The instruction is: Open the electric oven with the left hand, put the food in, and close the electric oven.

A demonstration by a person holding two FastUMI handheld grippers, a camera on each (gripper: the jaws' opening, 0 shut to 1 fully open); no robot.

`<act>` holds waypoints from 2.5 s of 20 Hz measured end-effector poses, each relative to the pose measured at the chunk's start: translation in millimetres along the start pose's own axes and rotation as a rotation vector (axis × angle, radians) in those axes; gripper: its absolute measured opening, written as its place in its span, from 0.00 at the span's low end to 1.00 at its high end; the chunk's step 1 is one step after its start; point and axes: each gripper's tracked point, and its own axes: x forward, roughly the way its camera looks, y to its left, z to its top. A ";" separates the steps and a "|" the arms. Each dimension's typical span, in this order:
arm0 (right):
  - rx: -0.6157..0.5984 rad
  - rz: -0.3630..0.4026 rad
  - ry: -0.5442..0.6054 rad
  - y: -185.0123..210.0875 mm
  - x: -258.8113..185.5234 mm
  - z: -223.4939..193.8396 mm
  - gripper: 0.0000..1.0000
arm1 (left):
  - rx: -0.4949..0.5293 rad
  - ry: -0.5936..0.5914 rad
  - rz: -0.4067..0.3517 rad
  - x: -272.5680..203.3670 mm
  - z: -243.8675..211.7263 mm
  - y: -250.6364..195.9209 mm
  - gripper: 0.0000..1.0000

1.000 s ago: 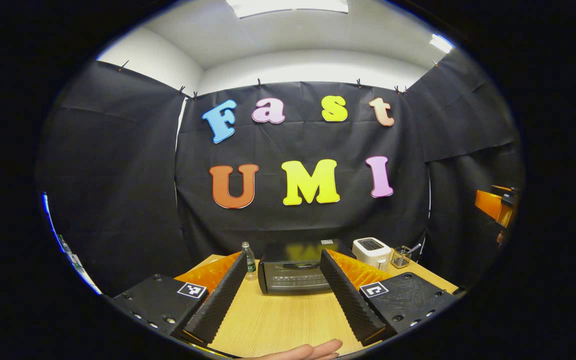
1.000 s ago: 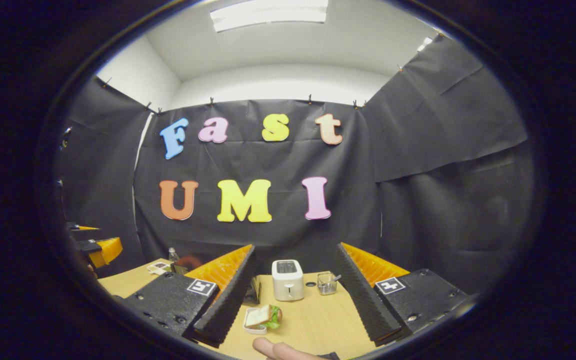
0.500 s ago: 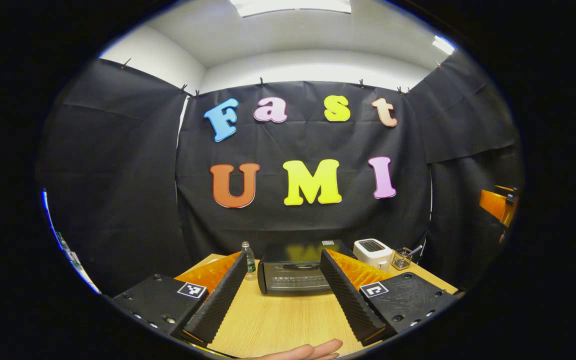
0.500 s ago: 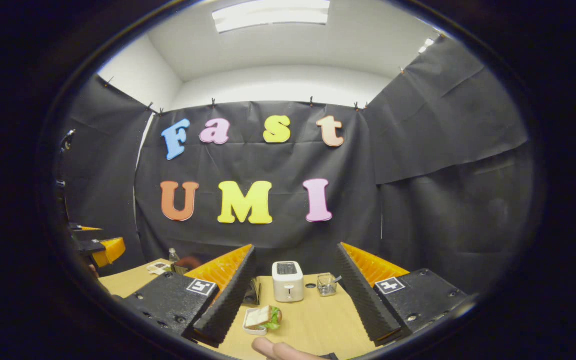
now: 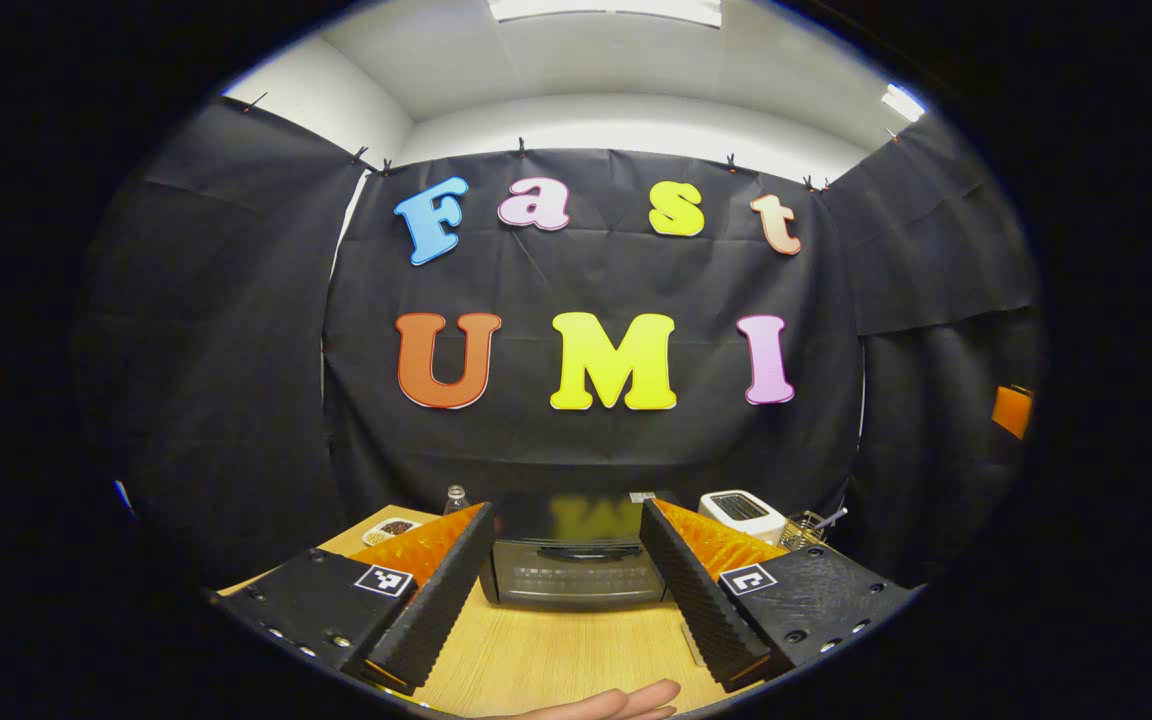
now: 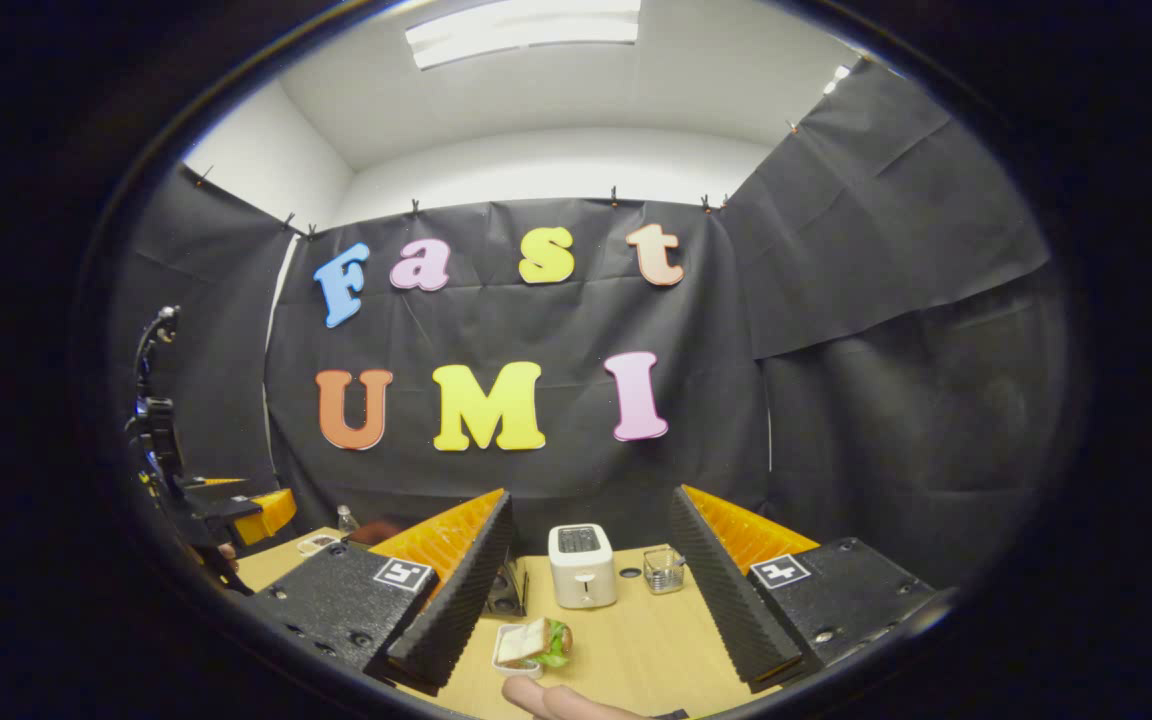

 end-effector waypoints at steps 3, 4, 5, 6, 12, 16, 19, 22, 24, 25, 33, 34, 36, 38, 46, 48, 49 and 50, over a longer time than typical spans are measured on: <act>0.021 -0.002 0.020 -6.9 8.6 -11.7 1.00 | -0.020 0.048 0.014 51.4 -20.4 3.1 0.95; 0.019 -0.003 0.017 -10.6 11.1 -12.6 1.00 | -0.023 0.077 0.020 65.4 -29.9 4.4 0.94; 0.011 -0.002 0.011 -13.8 13.8 -13.9 0.90 | -0.027 0.116 0.023 78.0 -41.4 5.9 0.94; 0.004 -0.003 0.007 -17.9 16.4 -14.6 0.90 | -0.037 0.176 0.005 87.5 -55.9 2.1 0.94; -0.012 -0.017 0.027 -44.3 30.6 -30.4 1.00 | -0.075 0.336 0.009 137.7 -113.1 -2.2 0.93; -0.038 -0.024 0.036 -47.8 31.9 -39.7 0.90 | -0.029 0.442 0.025 155.0 -147.6 -15.5 0.93; -0.050 -0.005 0.050 -47.2 29.9 -46.1 1.00 | 0.005 0.480 0.028 168.3 -165.3 -23.5 0.93; -0.061 -0.005 0.051 -51.9 29.6 -45.9 0.90 | -0.013 0.516 0.029 175.5 -179.4 -30.6 0.93; -0.063 -0.014 0.045 -57.6 28.2 -44.6 1.00 | -0.015 0.525 0.038 180.5 -183.9 -29.5 0.93; -0.061 -0.020 0.040 -60.3 27.2 -44.4 0.90 | -0.017 0.542 0.034 179.3 -188.1 -30.2 0.94; -0.055 -0.026 0.057 -61.2 20.7 -49.8 0.90 | 0.043 0.544 0.002 166.2 -193.5 -34.3 0.96; -0.056 -0.025 0.059 -59.7 19.2 -50.0 0.90 | 0.048 0.552 0.001 160.8 -195.5 -33.3 0.96; -0.061 -0.029 0.059 -58.7 14.9 -49.3 0.90 | 0.052 0.551 -0.002 149.9 -196.9 -34.3 0.96; -0.065 -0.032 0.061 -58.0 10.3 -47.8 0.90 | 0.048 0.547 -0.003 138.5 -199.8 -34.9 0.96; -0.082 -0.046 0.050 -50.2 -10.1 -40.0 0.90 | 0.044 0.535 -0.016 90.2 -221.6 -35.1 0.96; -0.080 -0.047 0.049 -48.3 -14.1 -39.2 1.00 | 0.041 0.529 -0.024 75.1 -231.6 -35.5 0.95; -0.079 -0.049 0.049 -48.5 -15.5 -40.0 1.00 | 0.041 0.523 -0.025 68.8 -236.7 -36.1 0.96; -0.081 -0.050 0.050 -48.0 -16.0 -39.4 1.00 | 0.048 0.514 -0.027 63.1 -242.2 -36.3 0.95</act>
